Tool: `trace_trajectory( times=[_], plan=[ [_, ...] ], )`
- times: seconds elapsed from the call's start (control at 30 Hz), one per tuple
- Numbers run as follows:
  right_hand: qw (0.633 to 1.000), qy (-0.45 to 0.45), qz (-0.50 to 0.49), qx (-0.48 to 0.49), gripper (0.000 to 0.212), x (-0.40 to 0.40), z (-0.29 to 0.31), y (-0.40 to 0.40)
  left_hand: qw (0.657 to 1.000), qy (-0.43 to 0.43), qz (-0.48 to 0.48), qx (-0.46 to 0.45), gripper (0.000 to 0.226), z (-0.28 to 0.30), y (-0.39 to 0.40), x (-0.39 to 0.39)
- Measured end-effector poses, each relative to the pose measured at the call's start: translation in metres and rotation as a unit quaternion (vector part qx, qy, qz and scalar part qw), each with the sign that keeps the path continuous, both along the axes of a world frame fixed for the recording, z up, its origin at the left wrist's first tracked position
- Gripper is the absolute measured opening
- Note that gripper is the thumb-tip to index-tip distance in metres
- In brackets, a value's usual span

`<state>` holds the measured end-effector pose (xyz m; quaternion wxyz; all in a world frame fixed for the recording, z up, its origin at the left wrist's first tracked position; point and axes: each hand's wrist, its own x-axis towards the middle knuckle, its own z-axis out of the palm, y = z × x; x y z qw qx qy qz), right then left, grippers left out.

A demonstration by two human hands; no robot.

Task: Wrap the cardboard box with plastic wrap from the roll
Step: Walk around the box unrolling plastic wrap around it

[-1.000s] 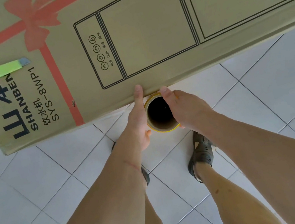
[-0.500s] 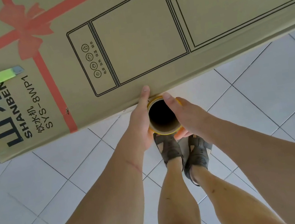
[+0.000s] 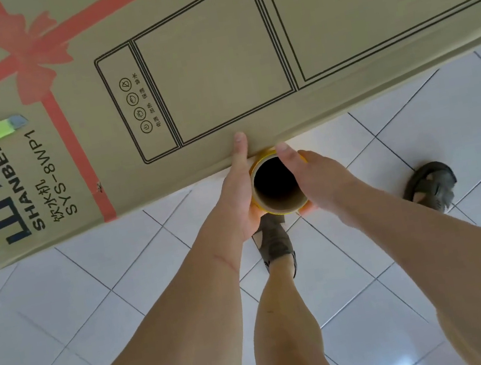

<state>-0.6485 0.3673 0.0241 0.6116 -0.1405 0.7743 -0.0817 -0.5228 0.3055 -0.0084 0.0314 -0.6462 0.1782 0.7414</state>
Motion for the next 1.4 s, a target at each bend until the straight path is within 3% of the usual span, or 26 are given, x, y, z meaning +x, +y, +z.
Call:
trace_trajectory(
  times=[0.13, 0.27, 0.37, 0.47, 0.53, 0.6, 0.7, 0.8, 0.97, 1.07, 1.23, 1.4],
  plan=[
    [0.985, 0.066, 0.157, -0.041, 0.061, -0.022, 0.000, 0.004, 0.999, 0.035, 0.012, 0.037, 0.110, 0.002, 0.018, -0.013],
    [0.998, 0.034, 0.060, -0.012, 0.077, -0.031, -0.003, 0.006, 1.000, -0.024, 0.014, -0.013, 0.109, -0.007, 0.021, -0.026],
    [1.000, -0.021, -0.008, -0.010, 0.076, -0.031, -0.004, 0.011, 0.999, 0.002, 0.032, -0.016, 0.111, -0.011, 0.019, -0.030],
    [0.999, 0.012, 0.043, -0.019, 0.076, -0.040, -0.004, 0.021, 0.999, 0.021, 0.033, 0.000, 0.100, -0.004, 0.022, -0.039],
    [0.993, 0.055, 0.098, -0.026, 0.073, -0.049, -0.004, 0.028, 0.999, 0.033, 0.031, 0.024, 0.110, -0.004, 0.029, -0.043],
    [0.992, 0.072, 0.093, -0.035, 0.071, -0.057, -0.004, 0.031, 1.000, 0.011, 0.016, 0.012, 0.116, -0.002, 0.032, -0.053],
    [0.999, 0.029, 0.012, -0.021, 0.083, -0.061, -0.009, 0.031, 0.998, -0.045, 0.012, -0.033, 0.106, -0.003, 0.030, -0.066],
    [0.999, -0.006, -0.052, -0.016, 0.083, -0.064, -0.008, 0.028, 0.999, -0.027, 0.015, -0.043, 0.087, 0.005, 0.026, -0.074],
    [0.990, 0.070, 0.117, -0.033, 0.062, -0.083, 0.000, 0.036, 0.999, 0.033, 0.022, 0.022, 0.110, 0.003, 0.038, -0.085],
    [0.992, 0.074, 0.105, -0.011, 0.069, -0.093, -0.002, 0.036, 1.000, 0.015, -0.003, 0.006, 0.113, 0.000, 0.039, -0.092],
    [0.999, -0.018, -0.040, -0.021, 0.076, -0.093, -0.005, 0.041, 0.999, -0.020, 0.020, -0.043, 0.097, -0.003, 0.037, -0.099],
    [0.991, 0.078, 0.103, -0.025, 0.075, -0.115, -0.003, 0.048, 0.998, 0.045, 0.024, 0.034, 0.114, -0.002, 0.049, -0.117]
  ],
)
